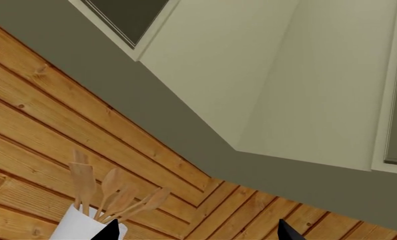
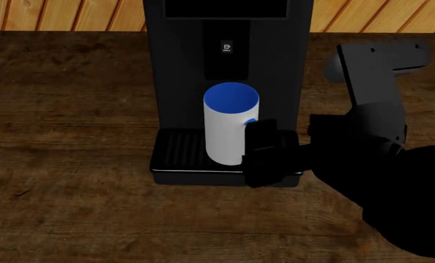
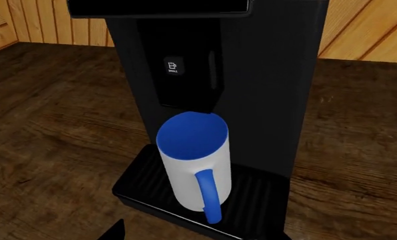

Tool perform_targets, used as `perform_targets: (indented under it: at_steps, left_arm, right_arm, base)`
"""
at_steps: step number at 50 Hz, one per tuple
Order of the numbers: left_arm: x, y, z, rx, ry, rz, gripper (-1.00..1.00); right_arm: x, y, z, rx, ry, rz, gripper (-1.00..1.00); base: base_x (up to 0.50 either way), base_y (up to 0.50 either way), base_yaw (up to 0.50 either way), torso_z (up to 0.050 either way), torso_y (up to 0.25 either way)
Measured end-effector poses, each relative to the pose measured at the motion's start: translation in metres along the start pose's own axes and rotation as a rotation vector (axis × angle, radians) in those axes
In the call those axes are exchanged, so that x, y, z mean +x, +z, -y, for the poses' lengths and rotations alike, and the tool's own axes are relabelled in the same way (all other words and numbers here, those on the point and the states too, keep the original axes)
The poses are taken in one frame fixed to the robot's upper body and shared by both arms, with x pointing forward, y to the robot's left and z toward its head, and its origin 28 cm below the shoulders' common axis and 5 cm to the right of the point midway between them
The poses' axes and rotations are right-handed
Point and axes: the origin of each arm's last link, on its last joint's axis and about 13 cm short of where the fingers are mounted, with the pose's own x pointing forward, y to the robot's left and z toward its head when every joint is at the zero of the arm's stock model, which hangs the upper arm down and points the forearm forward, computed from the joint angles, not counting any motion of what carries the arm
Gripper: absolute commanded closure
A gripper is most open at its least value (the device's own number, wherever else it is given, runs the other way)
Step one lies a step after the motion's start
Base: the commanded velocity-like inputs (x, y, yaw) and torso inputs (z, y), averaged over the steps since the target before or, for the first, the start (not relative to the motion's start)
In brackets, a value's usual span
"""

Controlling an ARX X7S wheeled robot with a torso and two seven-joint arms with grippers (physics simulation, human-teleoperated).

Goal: Pick the mug from under the coffee machine dispenser and place it on the counter.

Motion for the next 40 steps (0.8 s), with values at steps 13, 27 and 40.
perform_targets:
  at_steps: [13,27,40]
  left_arm:
    - [0.0,0.0,0.0,0.001,0.0,0.001,-1.0]
    - [0.0,0.0,0.0,0.0,0.0,0.002,-1.0]
    - [-0.001,0.0,-0.001,0.0,0.003,0.003,-1.0]
  right_arm:
    - [0.032,0.004,0.015,0.049,0.055,-0.068,-1.0]
    - [0.055,-0.004,0.023,0.066,0.078,-0.127,-1.0]
    - [0.073,-0.005,0.025,0.052,0.09,-0.166,-1.0]
  base:
    - [0.0,0.0,0.0,0.0,0.0]
    - [0.0,0.0,0.0,0.0,0.0]
    - [0.0,0.0,0.0,0.0,0.0]
